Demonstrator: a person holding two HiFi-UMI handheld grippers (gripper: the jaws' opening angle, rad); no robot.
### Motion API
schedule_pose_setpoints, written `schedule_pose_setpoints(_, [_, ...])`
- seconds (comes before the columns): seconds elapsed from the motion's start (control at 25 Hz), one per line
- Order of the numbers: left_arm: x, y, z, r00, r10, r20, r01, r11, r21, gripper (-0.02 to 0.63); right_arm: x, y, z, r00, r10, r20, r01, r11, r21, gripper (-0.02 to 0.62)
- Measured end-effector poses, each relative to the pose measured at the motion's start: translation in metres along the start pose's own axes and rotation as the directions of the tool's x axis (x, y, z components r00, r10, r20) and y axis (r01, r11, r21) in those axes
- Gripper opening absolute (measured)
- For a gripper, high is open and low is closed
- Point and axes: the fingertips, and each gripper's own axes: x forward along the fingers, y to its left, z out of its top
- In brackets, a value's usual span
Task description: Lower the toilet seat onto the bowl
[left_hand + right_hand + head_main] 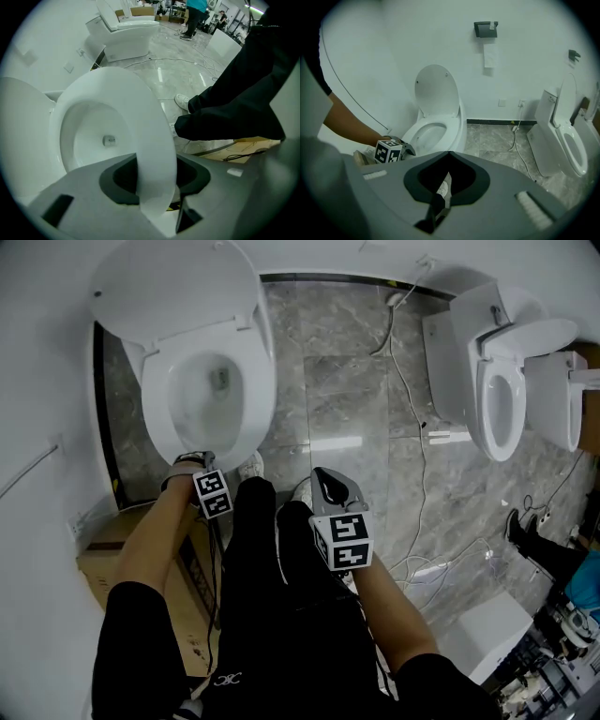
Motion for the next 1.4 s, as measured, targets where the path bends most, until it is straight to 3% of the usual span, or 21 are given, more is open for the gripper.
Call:
schedule_pose_setpoints(0.36, [0.049, 0.002, 0.003, 0.996, 0.087, 0.017, -0.087, 0.996, -0.011, 0.201, 0.032, 0.01, -0.03, 0.998, 0.054, -0.033, -0.052, 0.997, 0.055, 0.008])
schedule_pose_setpoints(0.96, [0.077, 0.0, 0.012, 0.988, -0.058, 0.14, 0.078, 0.987, -0.142, 0.232, 0.059, -0.002, -0.054, 0.999, 0.022, -0.029, -0.019, 0.992, 0.123, 0.008])
schedule_pose_setpoints(1.2, [0.077, 0.002, 0.016, 0.987, -0.007, 0.158, 0.029, 0.99, -0.14, 0.238, 0.065, 0.0, -0.059, 0.999, 0.03, -0.035, -0.026, 0.991, 0.129, 0.008])
schedule_pose_setpoints(1.4, [0.068, 0.004, 0.018, 0.981, 0.046, 0.188, -0.003, 0.974, -0.225, 0.255, 0.063, 0.007, -0.054, 0.999, 0.046, -0.029, -0.042, 0.992, 0.116, 0.008])
